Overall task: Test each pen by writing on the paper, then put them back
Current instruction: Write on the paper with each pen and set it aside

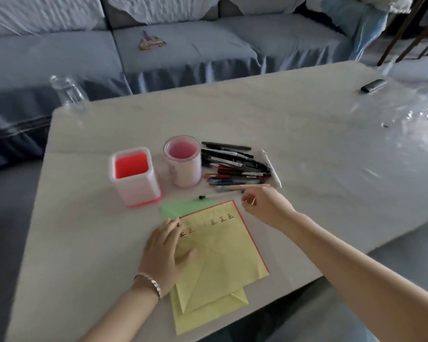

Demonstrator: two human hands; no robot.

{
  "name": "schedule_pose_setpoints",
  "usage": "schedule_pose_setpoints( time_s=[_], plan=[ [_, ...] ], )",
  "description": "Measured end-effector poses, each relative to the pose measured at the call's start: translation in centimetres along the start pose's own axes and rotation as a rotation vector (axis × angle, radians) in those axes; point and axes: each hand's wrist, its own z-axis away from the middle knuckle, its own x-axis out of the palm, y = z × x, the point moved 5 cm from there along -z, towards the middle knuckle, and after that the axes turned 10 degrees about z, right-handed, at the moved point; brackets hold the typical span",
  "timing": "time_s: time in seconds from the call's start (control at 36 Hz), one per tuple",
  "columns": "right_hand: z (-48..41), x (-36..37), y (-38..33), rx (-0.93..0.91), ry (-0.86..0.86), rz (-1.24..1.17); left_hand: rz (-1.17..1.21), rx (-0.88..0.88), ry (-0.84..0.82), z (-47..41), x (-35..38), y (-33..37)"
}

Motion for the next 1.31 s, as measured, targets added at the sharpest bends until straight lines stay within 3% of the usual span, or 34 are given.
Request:
schedule_pose_setpoints(
  time_s=[0.08, 0.31, 0.72, 0.86, 0.97, 1.06, 1.14, 1.22, 1.31],
  plan=[
    [-1.6, 0.2, -0.6, -0.065, 0.031, 0.123, -0.019, -0.018, 0.004, 0.2, 0.4, -0.3],
    [-3.7, 0.8, -0.1, -0.081, 0.106, 0.214, 0.029, 0.065, 0.259, 0.4, 0.3, -0.7],
    [-4.1, 0.5, -0.9, -0.194, -0.055, 0.416, 0.051, 0.003, 0.249, 0.5, -0.2, -0.4],
    [-2.8, -0.3, -0.1, -0.06, 0.029, -0.019, 0.076, 0.015, 0.258, 0.5, -0.2, -0.4],
    [-0.1, -1.2, -1.1, 0.087, -0.013, -0.754, 0.074, 0.051, 0.294, 0.7, -0.2, -0.3],
    [2.5, -1.6, -3.1, 0.11, -0.066, -1.11, 0.131, 0.089, 0.337, 0.9, -1.3, 0.7],
    [4.8, -1.4, -5.0, 0.088, -0.101, -1.258, 0.331, 0.086, 0.3, 0.9, -3.0, 2.6],
    [6.3, -0.9, -6.5, 0.051, -0.117, -1.316, 0.653, 0.048, 0.148, 0.9, -4.0, 4.9],
    [7.0, -0.2, -7.9, -0.026, -0.114, -1.228, 0.718, 0.092, 0.071, 1.2, -4.4, 6.9]
  ],
)
